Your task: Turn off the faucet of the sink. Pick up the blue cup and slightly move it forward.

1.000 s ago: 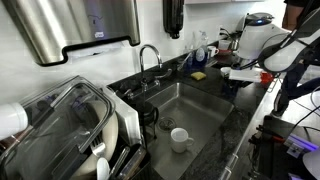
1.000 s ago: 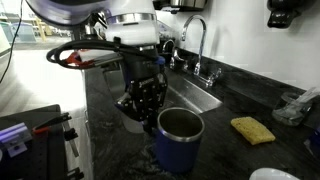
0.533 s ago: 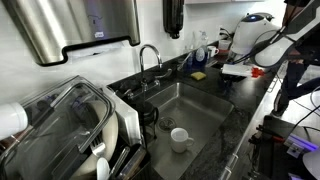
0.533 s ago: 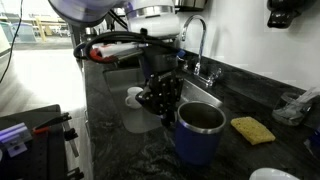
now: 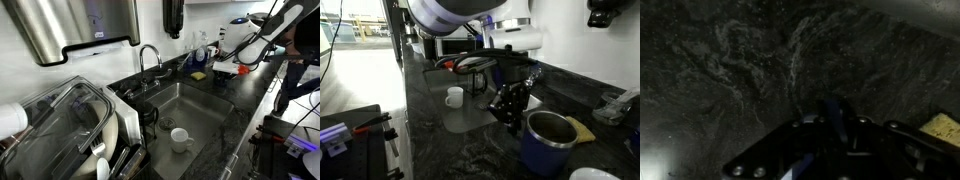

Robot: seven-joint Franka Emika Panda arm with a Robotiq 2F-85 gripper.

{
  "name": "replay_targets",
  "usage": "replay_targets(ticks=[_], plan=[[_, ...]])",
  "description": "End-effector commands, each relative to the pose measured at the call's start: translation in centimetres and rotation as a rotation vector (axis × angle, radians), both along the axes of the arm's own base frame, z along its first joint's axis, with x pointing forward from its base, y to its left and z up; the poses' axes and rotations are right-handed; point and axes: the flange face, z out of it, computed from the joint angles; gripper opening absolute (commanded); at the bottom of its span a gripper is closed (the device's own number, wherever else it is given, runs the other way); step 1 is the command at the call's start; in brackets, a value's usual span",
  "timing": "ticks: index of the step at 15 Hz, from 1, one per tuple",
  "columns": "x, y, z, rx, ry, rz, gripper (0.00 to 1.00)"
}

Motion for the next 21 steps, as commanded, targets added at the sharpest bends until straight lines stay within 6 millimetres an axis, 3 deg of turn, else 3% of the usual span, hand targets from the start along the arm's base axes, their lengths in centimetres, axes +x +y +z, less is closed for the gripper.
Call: replay_targets(ticks=[1, 5, 11, 12, 14, 21], plan=[[3.5, -2.6, -0.1, 0.006, -0.019, -0.058, 0.04], [6.2, -3.9, 0.0, 0.011, -0.051, -0.105, 0.04], [8.7, -4.1, -0.4, 0.03, -0.071, -0.149, 0.04], [8.8, -3.9, -0.2, 0.036, -0.075, -0.157, 0.42], [8.9, -3.5, -0.3, 0.041, -0.081, -0.153, 0.48], [8.6, -0.2, 0.2, 0.047, -0.06, -0.094, 0.98]])
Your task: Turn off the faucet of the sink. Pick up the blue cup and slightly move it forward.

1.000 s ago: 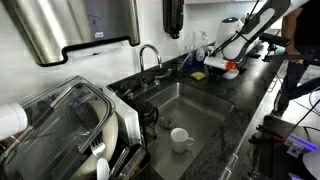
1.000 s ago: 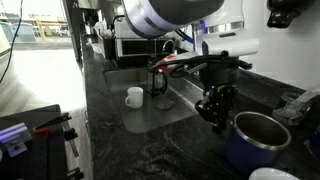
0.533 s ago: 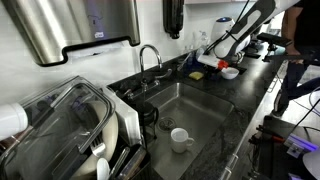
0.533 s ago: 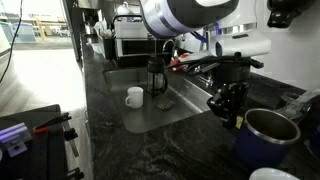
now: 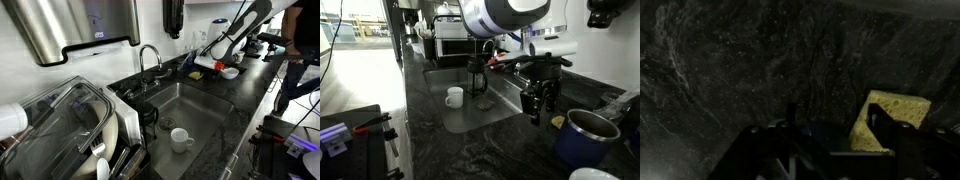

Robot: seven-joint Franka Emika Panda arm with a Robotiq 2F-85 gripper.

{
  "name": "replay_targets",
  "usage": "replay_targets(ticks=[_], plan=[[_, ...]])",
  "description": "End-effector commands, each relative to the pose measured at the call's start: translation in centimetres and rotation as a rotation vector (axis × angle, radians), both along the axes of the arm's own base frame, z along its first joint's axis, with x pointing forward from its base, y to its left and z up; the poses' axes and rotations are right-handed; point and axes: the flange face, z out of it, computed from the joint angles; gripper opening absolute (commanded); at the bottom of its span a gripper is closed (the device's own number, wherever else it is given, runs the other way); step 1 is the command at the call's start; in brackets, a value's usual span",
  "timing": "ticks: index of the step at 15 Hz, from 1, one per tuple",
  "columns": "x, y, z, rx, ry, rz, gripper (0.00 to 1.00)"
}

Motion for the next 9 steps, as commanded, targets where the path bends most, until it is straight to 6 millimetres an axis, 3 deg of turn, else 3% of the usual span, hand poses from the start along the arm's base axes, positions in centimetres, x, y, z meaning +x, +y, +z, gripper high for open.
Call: replay_targets(ticks=[1, 5, 9], plan=[[-0.7, 2.2, 0.8, 0.018, 0.028, 0.049, 0.99], [-2.1, 5.6, 3.4, 0.094, 0.054, 0.102, 1.0], [-4.2, 8.3, 7.5, 0.151, 0.067, 0.143, 1.0]])
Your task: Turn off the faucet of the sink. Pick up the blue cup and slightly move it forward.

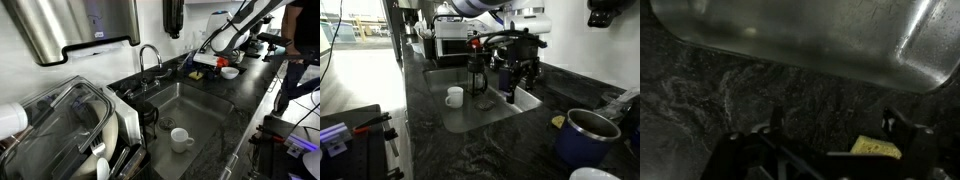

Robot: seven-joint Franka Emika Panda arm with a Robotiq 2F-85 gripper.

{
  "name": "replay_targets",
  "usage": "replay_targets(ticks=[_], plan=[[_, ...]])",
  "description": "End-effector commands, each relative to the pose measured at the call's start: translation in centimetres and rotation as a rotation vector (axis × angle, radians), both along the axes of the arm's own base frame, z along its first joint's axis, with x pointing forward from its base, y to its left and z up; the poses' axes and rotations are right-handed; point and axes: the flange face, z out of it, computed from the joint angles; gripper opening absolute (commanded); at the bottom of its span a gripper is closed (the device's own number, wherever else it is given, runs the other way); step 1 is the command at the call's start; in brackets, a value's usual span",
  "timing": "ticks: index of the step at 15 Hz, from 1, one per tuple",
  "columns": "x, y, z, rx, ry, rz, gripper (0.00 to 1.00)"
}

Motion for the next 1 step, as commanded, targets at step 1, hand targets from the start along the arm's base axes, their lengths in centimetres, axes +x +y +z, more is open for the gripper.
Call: replay_targets(ticks=[1], plan=[[-3.16, 2.51, 4.13, 0.064, -0.002, 0.046, 1.0]])
